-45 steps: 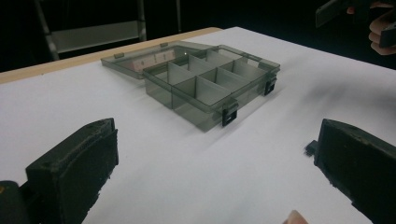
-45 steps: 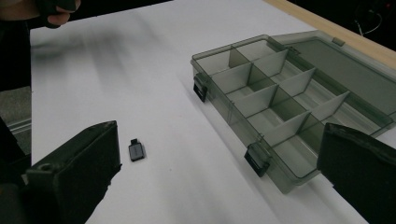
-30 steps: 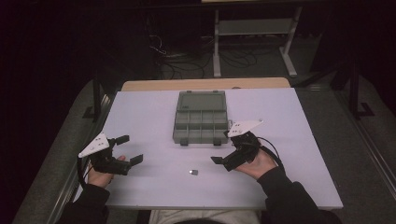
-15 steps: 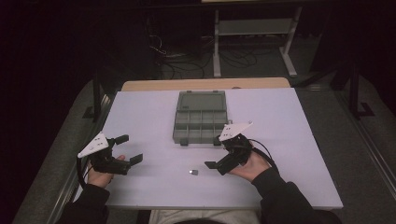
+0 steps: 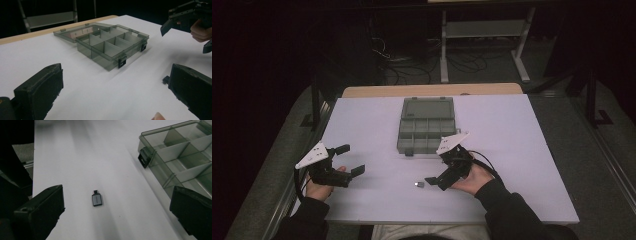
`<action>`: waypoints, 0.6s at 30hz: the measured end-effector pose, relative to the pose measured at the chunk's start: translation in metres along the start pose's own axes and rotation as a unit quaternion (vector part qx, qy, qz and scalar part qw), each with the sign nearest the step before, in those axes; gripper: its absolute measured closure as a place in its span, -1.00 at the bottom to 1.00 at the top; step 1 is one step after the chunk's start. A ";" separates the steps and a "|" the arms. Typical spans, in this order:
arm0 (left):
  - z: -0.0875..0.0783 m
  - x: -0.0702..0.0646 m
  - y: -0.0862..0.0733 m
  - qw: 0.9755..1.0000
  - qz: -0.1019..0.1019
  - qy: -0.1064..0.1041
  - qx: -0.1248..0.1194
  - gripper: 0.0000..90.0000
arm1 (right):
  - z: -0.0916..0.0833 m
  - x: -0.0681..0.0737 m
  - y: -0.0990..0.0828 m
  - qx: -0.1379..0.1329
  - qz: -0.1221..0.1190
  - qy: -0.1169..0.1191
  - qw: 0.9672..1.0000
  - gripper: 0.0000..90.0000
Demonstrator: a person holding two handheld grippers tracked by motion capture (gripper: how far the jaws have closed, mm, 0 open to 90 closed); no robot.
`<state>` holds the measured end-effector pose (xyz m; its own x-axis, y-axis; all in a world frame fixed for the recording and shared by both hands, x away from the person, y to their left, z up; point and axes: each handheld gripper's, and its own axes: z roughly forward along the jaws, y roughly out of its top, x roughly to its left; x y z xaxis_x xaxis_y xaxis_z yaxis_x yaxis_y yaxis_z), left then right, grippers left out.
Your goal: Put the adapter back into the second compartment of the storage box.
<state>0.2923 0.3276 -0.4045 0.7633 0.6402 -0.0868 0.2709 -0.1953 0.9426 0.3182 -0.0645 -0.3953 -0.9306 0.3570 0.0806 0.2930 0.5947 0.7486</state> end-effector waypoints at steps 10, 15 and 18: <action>0.000 0.000 0.000 1.000 0.002 -0.001 0.000 -1.00 | 0.021 0.004 0.003 0.035 -0.015 0.016 0.999 -1.00; 0.000 -0.001 0.000 1.000 0.002 -0.003 0.000 -1.00 | 0.028 0.004 0.004 0.050 -0.017 0.023 0.998 -1.00; 0.000 -0.001 0.000 1.000 0.002 -0.002 0.000 -1.00 | 0.031 0.004 0.004 0.054 -0.018 0.025 0.998 -1.00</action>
<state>0.2921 0.3271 -0.4042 0.7674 0.6356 -0.0840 0.2673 -0.1981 0.9430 0.3226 -0.0378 -0.4124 -0.9501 0.2987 0.0901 0.2784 0.6815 0.6768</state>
